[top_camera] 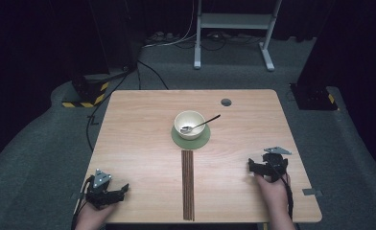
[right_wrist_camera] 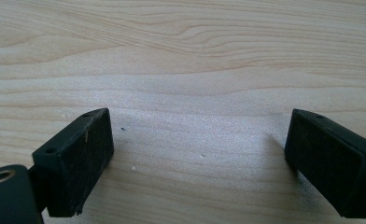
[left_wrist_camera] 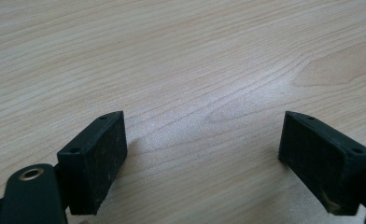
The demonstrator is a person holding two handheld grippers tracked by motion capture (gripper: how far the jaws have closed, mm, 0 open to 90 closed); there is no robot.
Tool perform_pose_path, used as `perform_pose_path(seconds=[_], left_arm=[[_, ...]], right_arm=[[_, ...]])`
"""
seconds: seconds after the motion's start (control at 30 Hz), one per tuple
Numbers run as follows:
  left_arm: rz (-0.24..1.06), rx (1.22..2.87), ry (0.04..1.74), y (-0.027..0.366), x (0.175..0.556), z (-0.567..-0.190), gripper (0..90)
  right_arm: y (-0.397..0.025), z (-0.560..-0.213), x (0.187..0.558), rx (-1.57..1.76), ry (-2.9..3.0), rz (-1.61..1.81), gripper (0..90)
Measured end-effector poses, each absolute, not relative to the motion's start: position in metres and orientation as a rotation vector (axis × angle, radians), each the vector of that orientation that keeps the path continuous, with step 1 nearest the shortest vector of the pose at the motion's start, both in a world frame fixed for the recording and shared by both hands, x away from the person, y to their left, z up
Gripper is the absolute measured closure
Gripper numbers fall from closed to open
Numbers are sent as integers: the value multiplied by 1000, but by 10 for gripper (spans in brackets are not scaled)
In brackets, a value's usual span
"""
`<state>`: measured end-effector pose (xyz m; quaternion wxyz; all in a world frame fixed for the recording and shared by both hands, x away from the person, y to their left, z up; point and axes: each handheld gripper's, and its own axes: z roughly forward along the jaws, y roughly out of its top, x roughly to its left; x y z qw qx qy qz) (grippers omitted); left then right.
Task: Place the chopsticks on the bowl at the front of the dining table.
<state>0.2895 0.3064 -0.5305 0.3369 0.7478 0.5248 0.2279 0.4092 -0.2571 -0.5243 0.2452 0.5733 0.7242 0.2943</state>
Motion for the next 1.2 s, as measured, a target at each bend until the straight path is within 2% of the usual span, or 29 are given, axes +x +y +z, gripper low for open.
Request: perform_pose_path(seconds=[0.73,1.2], left_arm=[[594,1953,1377,305,289,-530,142],[586,1956,1372,305,289,-530,130]], right_arm=[[-261,-523,406,1531,2022,804,84],[-233,-506,387,1372,2100,889,85]])
